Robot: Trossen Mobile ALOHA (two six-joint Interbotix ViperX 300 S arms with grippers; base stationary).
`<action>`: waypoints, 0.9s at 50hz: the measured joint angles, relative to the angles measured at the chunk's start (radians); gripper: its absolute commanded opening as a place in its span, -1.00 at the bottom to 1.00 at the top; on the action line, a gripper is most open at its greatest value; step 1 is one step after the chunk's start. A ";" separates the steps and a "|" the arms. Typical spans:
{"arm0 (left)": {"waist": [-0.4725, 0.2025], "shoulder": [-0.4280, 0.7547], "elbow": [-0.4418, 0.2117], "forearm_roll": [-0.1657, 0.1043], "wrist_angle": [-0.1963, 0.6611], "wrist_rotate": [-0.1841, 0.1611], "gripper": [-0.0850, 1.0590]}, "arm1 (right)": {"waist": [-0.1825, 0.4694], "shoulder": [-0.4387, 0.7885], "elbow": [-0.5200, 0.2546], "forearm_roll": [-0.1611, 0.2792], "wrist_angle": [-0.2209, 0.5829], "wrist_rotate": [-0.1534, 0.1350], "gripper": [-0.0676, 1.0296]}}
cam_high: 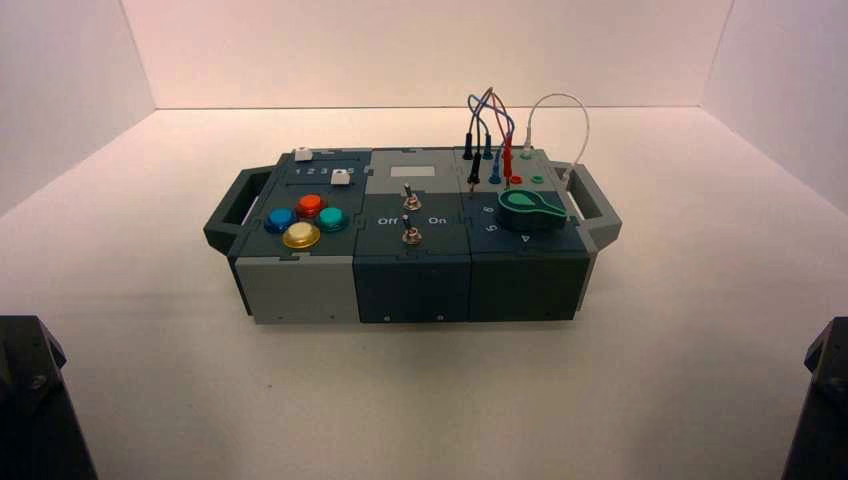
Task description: Close left gripper.
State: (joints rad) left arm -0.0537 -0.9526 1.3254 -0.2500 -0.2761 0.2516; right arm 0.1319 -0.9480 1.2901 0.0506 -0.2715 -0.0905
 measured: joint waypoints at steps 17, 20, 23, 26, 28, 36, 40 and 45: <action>0.002 0.000 -0.006 0.005 0.057 0.003 -0.91 | 0.000 0.000 0.000 0.000 0.000 0.000 -0.92; 0.000 0.000 -0.015 0.005 0.091 0.006 -0.91 | 0.000 0.000 0.000 0.000 0.000 0.000 -0.92; 0.000 0.000 -0.026 0.005 0.120 0.012 -0.91 | 0.000 0.000 0.000 0.000 0.000 0.000 -0.92; 0.000 0.006 -0.034 0.005 0.140 0.012 -0.91 | 0.000 0.000 0.000 0.000 0.000 0.000 -0.92; 0.000 0.014 -0.040 0.006 0.149 0.012 -0.91 | 0.000 0.000 0.000 0.000 0.000 0.000 -0.92; 0.000 0.026 -0.046 0.006 0.152 0.012 -0.91 | 0.000 0.002 0.000 0.000 0.000 0.002 -0.92; 0.000 0.026 -0.046 0.006 0.152 0.014 -0.91 | 0.000 0.003 0.000 0.000 0.000 0.002 -0.92; 0.000 0.028 -0.046 0.006 0.152 0.014 -0.91 | 0.000 0.005 0.000 0.000 0.000 0.002 -0.92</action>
State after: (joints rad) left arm -0.0537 -0.9250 1.2793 -0.2439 -0.1243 0.2654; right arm 0.1319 -0.9434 1.2901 0.0506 -0.2715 -0.0890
